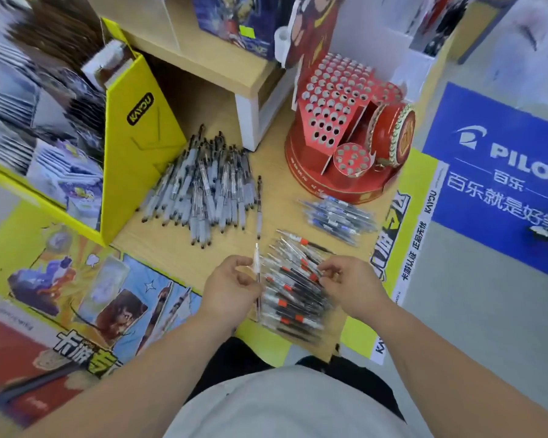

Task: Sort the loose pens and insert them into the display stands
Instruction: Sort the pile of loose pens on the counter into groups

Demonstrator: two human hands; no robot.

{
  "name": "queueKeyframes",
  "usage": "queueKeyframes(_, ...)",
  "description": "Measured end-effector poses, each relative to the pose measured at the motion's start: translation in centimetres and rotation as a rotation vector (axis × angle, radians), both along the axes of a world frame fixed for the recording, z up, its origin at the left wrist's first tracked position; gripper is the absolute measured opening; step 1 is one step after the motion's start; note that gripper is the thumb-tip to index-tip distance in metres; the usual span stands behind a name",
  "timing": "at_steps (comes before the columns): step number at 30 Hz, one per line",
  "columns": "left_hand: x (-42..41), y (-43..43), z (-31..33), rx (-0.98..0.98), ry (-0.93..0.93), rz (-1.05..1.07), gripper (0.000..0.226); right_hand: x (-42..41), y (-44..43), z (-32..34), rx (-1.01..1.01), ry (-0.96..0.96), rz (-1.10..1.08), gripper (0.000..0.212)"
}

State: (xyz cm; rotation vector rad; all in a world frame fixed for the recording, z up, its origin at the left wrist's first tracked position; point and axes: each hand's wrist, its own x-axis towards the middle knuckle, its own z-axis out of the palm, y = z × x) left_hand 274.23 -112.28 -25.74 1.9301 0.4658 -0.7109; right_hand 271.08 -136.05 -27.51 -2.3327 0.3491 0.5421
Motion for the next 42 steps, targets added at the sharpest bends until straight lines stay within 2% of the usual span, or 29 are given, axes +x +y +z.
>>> queueKeyframes(6,-4.4,-6.0,0.0,0.104,0.008,0.343,0.035,1.7,-3.3,-0.5,0.054,-0.020,0.330,0.024)
queueKeyframes(11,-6.1,-8.4,-0.2,0.247,0.015,0.500,0.030,2.7,-3.5,-0.6,0.022,-0.028,0.491,0.026)
queueKeyframes(14,-6.0,-9.4,-0.5,0.306,0.019,0.514,0.025,3.1,-2.8,-0.8,-0.026,-0.058,0.551,0.023)
queueKeyframes(19,-5.8,-10.0,-1.3,0.377,0.005,0.488,0.028,3.4,-2.2,-1.2,-0.053,-0.064,0.603,0.023)
queueKeyframes(22,-6.1,-9.8,-1.6,0.347,-0.021,0.472,0.032,3.6,-2.3,-1.2,-0.050,-0.062,0.597,0.021)
queueKeyframes(28,-6.7,-8.6,-1.3,0.320,-0.095,0.364,0.024,3.7,-3.0,-0.3,-0.038,-0.048,0.538,0.018)
queueKeyframes(32,-6.3,-7.4,-0.3,0.302,-0.145,0.301,0.020,4.0,-4.3,1.0,-0.038,-0.056,0.426,0.018)
queueKeyframes(38,-5.5,-6.6,1.7,0.161,-0.212,0.325,0.015,4.6,-8.2,3.3,-0.040,-0.102,0.188,0.021)
queueKeyframes(42,-4.6,-8.7,2.5,0.058,-0.154,0.291,0.017,5.9,-10.4,3.5,-0.093,-0.112,0.173,0.030)
